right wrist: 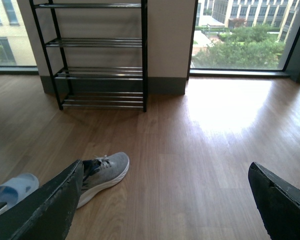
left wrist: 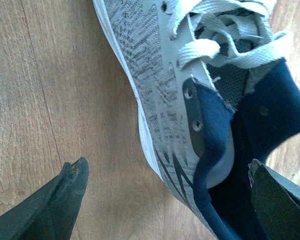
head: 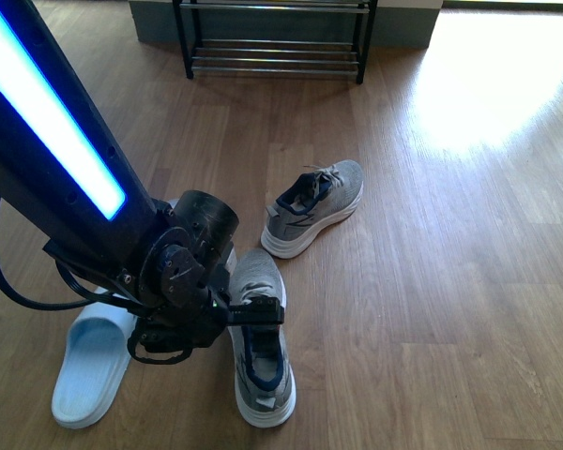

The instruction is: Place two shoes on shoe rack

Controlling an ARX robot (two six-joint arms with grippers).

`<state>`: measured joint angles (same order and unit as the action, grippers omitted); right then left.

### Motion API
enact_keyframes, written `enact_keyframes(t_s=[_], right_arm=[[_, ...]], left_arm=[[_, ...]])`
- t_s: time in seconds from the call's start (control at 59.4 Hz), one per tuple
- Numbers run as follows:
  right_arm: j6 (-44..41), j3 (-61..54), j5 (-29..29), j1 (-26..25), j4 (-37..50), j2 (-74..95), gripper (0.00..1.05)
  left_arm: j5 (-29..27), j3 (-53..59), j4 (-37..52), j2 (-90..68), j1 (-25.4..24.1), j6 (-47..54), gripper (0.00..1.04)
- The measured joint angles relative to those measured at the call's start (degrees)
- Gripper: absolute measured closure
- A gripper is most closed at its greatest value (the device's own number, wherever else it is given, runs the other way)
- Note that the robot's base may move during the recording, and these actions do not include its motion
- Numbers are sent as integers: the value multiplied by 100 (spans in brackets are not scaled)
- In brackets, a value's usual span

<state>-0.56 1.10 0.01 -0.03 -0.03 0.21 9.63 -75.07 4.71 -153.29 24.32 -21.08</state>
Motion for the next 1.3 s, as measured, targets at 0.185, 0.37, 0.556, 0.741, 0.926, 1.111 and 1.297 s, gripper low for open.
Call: enact_keyframes(t_s=[0.185,0.37,0.556,0.741,0.926,1.111,1.297], right_arm=[[0,0,0,0,0,0,9],[0,0,0,0,0,0,9],[0,0,0,0,0,0,9],[0,0,2,0,0,0,9],[0,0,0,0,0,0,9],[0,0,0,0,0,0,9],[0,0,0,0,0,0,9]], left_arm=[[-153,-435,-175,-299,-55,31,9],[-343,-837,61,-584,-76,284,9],[-557,-1115,-61,-848,-140,411,32],[-603,-1121,-57,-896,-138,382,60],[-568,-1134,-114,-894,-122,94,88],[-695,-931,-127,-693,-170,-581,104],[-1252,72,240,175,-306,-903,104]])
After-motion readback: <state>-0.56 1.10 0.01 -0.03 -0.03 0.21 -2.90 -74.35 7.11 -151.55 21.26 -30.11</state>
